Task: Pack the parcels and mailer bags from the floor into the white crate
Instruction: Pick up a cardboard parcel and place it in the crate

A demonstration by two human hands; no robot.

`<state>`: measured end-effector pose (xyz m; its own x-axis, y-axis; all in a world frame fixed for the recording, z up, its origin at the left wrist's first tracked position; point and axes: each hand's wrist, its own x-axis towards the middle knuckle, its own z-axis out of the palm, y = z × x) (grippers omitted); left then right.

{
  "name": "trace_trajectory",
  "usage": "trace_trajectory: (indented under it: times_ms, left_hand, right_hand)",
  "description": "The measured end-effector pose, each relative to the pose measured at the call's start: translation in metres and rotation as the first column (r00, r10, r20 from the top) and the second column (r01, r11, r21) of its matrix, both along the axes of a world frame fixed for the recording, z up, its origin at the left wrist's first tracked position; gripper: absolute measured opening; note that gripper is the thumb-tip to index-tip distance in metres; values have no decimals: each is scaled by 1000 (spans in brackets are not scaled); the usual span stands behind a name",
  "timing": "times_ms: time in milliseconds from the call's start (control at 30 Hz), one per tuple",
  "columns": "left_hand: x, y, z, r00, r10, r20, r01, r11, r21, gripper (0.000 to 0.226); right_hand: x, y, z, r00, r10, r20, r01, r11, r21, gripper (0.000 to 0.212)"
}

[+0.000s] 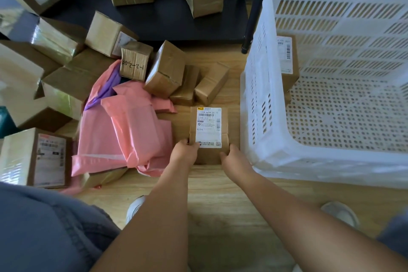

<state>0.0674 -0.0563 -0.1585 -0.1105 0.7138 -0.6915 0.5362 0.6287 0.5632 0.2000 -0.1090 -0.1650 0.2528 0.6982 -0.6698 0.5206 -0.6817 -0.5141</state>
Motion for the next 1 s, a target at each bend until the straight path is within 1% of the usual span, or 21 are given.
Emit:
trace_trajectory:
  times_ms: [100, 200, 367, 467, 567, 667, 767, 833, 900, 1000]
  left_hand:
    - [-5, 2, 7, 998, 58, 11, -59, 997, 45, 36]
    - [-8, 7, 21, 997, 77, 25, -79, 990, 114, 34]
    - [-17, 8, 64, 988, 149, 50, -157, 958, 242, 37]
    - [-20, 9, 95, 976, 188, 112, -214, 925, 314, 38]
    - [-20, 8, 132, 962, 201, 182, -261, 873, 413, 38]
    - [-17, 6, 172, 944, 195, 266, -306, 821, 481, 37]
    - [-10, 4, 209, 941, 159, 298, -309, 762, 569, 36]
    - [0, 5, 233, 939, 126, 321, -308, 725, 616, 38]
    - [14, 6, 254, 943, 72, 325, -281, 698, 658, 42]
    - [41, 5, 276, 951, -33, 307, -201, 689, 696, 48]
  right_hand:
    - [-3, 4, 7, 1000, -5, -17, 6, 999, 42, 32]
    - [-6, 8, 20, 998, -48, -49, 51, 995, 83, 28]
    - [-26, 11, 55, 991, -118, -69, 127, 980, 155, 38]
    - [-38, 12, 78, 981, -155, -114, 177, 960, 219, 42]
    - [-39, 10, 108, 976, -143, -162, 191, 922, 337, 40]
    - [-33, 13, 148, 979, -123, -164, 184, 877, 444, 38]
    - [-21, 16, 188, 985, -86, -147, 154, 817, 556, 37]
    - [-6, 18, 217, 985, -63, -162, 150, 778, 610, 38]
    - [14, 19, 247, 981, -61, -185, 168, 749, 641, 43]
    - [52, 20, 280, 975, -91, -203, 207, 709, 674, 47]
